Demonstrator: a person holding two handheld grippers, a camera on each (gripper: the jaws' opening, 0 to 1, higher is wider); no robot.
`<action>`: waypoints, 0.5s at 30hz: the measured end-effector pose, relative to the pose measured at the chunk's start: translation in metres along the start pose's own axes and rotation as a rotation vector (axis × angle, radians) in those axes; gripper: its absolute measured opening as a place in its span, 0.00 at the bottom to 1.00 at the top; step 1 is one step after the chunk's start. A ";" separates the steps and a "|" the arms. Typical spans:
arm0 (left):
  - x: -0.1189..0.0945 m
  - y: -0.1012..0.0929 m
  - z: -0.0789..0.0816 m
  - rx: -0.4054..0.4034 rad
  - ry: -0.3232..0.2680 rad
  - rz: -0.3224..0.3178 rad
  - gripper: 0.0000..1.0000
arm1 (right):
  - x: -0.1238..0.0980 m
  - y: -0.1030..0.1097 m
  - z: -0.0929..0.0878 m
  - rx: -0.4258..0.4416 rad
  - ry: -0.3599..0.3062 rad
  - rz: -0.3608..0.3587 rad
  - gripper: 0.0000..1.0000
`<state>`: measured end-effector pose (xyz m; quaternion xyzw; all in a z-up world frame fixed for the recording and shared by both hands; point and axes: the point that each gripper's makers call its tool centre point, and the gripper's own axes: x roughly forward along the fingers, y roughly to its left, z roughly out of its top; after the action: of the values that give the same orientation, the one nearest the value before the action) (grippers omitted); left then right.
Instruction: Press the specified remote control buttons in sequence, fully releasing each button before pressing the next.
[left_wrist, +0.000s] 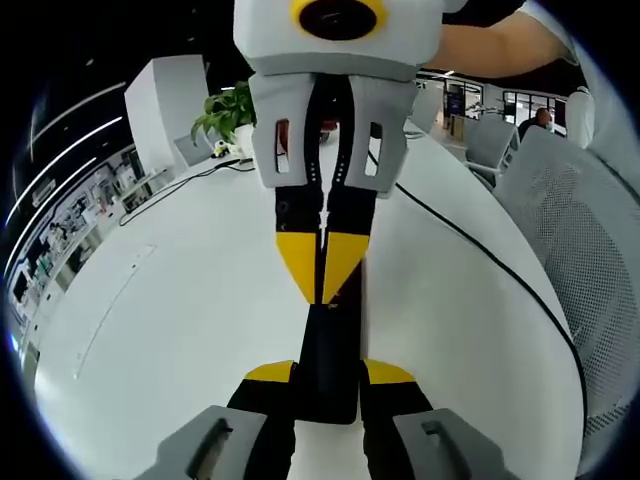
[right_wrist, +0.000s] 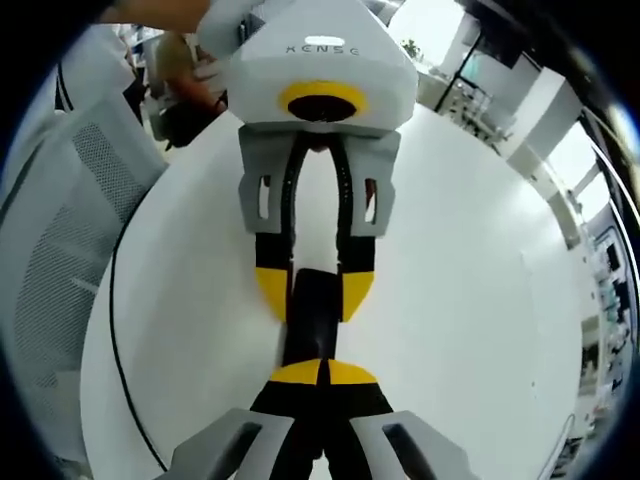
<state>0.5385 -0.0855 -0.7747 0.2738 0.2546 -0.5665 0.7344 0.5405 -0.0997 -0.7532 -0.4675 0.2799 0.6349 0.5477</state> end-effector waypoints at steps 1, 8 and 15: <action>0.000 0.000 0.000 0.000 0.000 0.000 0.23 | -0.001 0.000 0.001 0.001 -0.003 -0.001 0.00; 0.000 -0.001 0.001 -0.001 0.002 0.000 0.23 | -0.010 0.000 0.009 -0.012 -0.013 -0.014 0.00; 0.000 0.000 0.000 -0.002 0.002 0.001 0.23 | -0.018 -0.003 0.017 -0.028 -0.023 -0.029 0.00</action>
<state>0.5383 -0.0854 -0.7746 0.2740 0.2556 -0.5655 0.7347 0.5374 -0.0917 -0.7297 -0.4719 0.2578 0.6361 0.5533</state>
